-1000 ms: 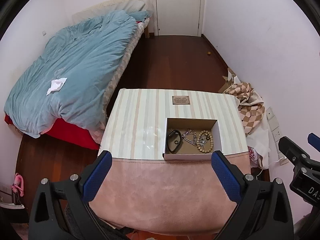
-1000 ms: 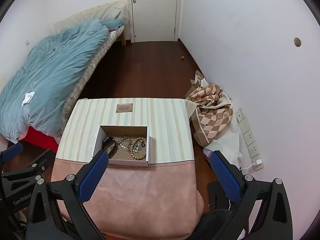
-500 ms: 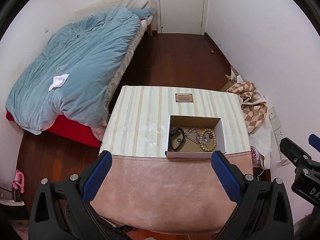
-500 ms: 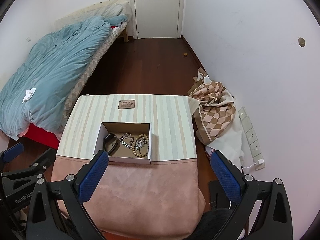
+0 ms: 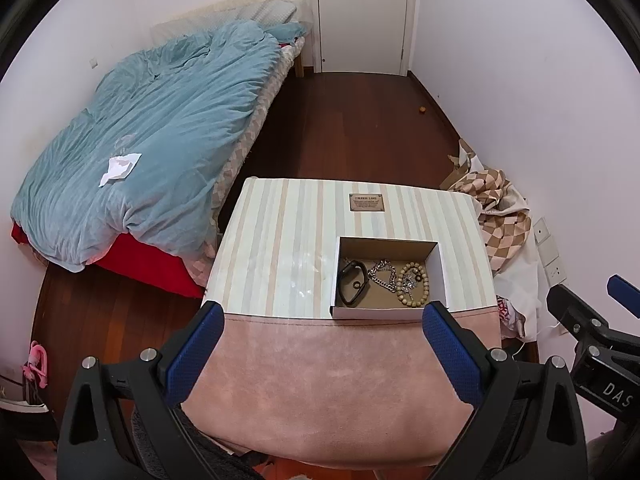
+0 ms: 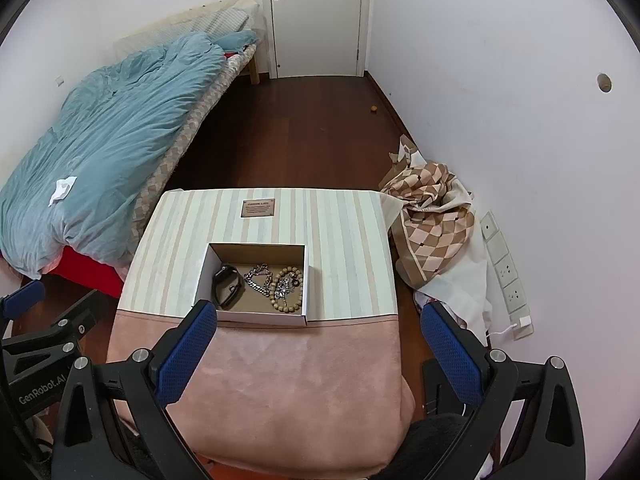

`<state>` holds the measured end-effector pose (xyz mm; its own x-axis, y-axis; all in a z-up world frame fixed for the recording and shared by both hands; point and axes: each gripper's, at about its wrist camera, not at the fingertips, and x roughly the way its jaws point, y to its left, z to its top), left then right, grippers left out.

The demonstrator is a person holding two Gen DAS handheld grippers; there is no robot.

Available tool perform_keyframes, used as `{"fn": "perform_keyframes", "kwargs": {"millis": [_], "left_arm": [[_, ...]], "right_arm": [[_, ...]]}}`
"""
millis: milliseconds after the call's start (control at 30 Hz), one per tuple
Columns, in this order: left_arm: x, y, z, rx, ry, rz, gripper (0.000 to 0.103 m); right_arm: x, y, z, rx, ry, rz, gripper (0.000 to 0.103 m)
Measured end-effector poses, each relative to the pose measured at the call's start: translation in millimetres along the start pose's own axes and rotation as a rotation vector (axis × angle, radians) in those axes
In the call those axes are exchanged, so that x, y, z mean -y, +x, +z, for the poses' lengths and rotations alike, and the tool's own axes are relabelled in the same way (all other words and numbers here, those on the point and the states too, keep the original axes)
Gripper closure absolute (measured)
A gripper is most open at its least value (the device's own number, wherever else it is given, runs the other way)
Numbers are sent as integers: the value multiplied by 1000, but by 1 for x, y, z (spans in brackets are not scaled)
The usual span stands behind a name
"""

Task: Organize jewelry

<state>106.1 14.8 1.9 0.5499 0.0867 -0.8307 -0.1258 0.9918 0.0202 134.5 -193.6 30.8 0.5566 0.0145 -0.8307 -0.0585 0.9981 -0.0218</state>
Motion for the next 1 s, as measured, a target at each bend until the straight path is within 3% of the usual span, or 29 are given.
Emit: {"fn": "perform_keyframes", "kwargs": {"millis": [1000], "left_arm": [[-4,-5,-4,11,2,13,2]], "right_arm": [[-4,-2,-2,-2,-13,10,0]]}}
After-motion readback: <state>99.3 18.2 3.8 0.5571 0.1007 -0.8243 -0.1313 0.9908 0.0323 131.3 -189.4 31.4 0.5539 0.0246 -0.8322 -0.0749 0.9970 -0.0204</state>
